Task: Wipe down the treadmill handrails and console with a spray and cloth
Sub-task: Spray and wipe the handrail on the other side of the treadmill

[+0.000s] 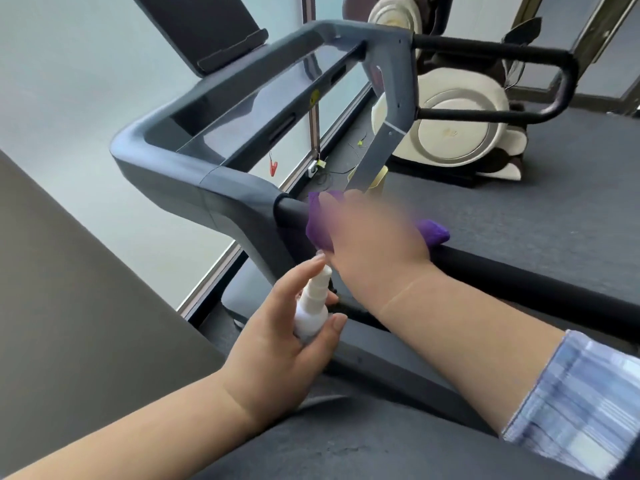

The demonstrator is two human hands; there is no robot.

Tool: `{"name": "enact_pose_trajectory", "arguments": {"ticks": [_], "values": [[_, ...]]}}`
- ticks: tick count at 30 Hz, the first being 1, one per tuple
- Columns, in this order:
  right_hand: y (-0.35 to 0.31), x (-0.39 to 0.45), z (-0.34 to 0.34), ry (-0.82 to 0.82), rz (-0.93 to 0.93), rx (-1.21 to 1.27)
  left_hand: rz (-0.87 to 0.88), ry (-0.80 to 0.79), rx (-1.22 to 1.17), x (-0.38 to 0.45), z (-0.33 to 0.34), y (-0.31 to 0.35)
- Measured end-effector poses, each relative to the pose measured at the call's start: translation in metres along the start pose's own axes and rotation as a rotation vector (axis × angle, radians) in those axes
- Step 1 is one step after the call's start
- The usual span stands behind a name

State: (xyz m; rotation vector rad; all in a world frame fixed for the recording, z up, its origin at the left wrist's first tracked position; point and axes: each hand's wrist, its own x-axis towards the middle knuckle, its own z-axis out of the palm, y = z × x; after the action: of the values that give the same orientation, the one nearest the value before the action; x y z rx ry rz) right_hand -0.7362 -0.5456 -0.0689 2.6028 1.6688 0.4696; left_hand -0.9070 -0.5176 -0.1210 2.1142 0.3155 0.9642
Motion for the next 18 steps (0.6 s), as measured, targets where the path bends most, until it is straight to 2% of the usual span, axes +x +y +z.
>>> {"name": "enact_pose_trajectory", "arguments": {"ticks": [4,7,12,18], "values": [[-0.051,0.044,0.002,0.016,-0.022,0.070,-0.009,0.004,0.005,-0.008,-0.028,-0.019],[-0.062,0.054,0.003,0.052,-0.016,0.079,0.004,-0.026,-0.033,-0.009,-0.030,-0.026],[-0.041,0.036,0.006,0.060,-0.020,0.088,0.051,-0.138,-0.149,-0.001,-0.011,-0.027],[0.013,-0.015,-0.001,0.032,0.117,0.117,0.096,-0.208,-0.224,0.008,0.014,-0.012]]}}
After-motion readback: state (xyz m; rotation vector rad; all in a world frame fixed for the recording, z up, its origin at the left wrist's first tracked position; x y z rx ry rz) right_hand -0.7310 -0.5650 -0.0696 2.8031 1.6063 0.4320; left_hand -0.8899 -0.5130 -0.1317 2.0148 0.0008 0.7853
